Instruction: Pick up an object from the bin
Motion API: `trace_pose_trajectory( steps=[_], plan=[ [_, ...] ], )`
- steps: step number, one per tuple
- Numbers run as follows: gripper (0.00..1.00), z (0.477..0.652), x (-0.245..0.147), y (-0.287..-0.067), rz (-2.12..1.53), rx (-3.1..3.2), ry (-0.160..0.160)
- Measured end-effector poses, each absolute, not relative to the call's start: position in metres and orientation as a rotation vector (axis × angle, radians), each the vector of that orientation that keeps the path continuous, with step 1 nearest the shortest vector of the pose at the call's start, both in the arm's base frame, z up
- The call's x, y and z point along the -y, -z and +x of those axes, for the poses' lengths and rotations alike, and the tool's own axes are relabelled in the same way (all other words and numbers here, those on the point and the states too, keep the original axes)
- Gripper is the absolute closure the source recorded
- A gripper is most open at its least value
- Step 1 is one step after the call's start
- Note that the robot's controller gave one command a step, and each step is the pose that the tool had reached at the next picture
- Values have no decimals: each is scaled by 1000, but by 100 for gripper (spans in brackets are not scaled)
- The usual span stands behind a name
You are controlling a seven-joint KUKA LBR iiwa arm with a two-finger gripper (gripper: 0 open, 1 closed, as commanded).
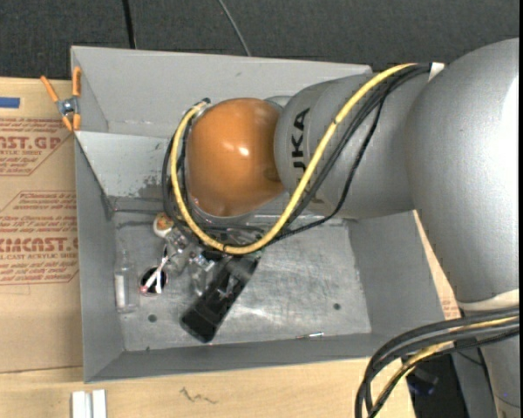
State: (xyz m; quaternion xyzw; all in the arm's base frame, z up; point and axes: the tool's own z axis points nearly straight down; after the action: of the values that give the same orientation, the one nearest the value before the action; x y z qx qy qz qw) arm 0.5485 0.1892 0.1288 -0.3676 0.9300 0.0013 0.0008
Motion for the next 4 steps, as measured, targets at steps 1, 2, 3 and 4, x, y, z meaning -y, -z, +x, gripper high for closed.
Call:
trace_pose_trajectory(
  steps=[1, 2, 3, 4],
  plan=[
    [100, 539, -200, -141, -1262, -2879, 0],
    [0, 491, -231, -143, -1730, -2621, -5],
    [0, 491, -230, -143, -1729, -2622, -5],
    [0, 516, -184, -131, -1856, -2531, -3]
  ],
)
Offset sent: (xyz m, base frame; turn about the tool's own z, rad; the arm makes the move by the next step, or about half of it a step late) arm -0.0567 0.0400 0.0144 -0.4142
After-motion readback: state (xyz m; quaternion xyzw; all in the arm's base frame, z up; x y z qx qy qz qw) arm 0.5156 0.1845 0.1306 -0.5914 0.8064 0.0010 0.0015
